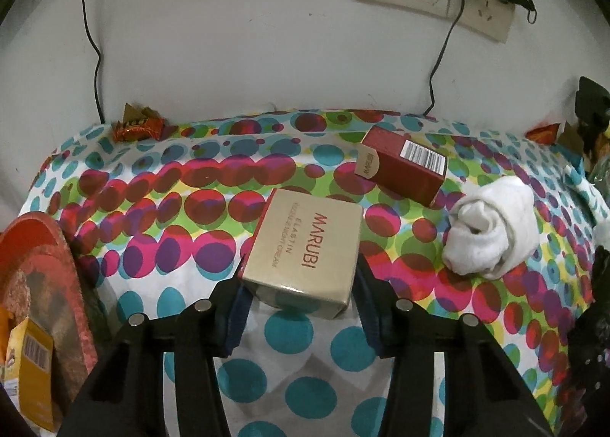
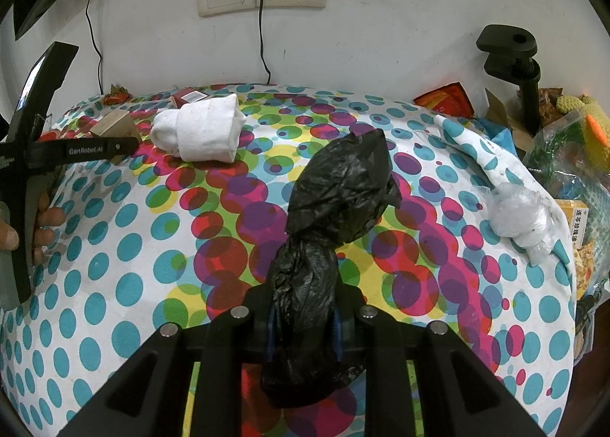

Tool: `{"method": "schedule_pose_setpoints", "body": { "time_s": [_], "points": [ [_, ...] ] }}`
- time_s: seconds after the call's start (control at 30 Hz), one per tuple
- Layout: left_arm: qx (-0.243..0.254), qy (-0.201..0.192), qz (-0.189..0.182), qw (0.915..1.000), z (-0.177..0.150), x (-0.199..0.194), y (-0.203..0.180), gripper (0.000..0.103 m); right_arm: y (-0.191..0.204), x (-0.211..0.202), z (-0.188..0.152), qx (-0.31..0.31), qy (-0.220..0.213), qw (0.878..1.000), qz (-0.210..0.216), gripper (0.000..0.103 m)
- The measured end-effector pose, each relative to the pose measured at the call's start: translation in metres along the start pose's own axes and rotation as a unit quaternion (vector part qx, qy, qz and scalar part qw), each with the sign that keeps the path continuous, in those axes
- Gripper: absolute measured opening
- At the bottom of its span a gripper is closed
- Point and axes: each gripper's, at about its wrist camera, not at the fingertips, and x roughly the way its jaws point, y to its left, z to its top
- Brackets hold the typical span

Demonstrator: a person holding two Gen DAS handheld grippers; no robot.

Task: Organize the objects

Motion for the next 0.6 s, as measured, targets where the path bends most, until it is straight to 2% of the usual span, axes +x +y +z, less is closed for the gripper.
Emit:
{"method": "schedule_pose_setpoints", "body": {
  "time_s": [0.6],
  "points": [
    [-0.001,0.002,0.004,1.0,-0.011,-0.005,-0.002,0.045,0.0,0.002,-0.001,-0.002,0.0,1.0,-0.002,0.023]
  ]
}}
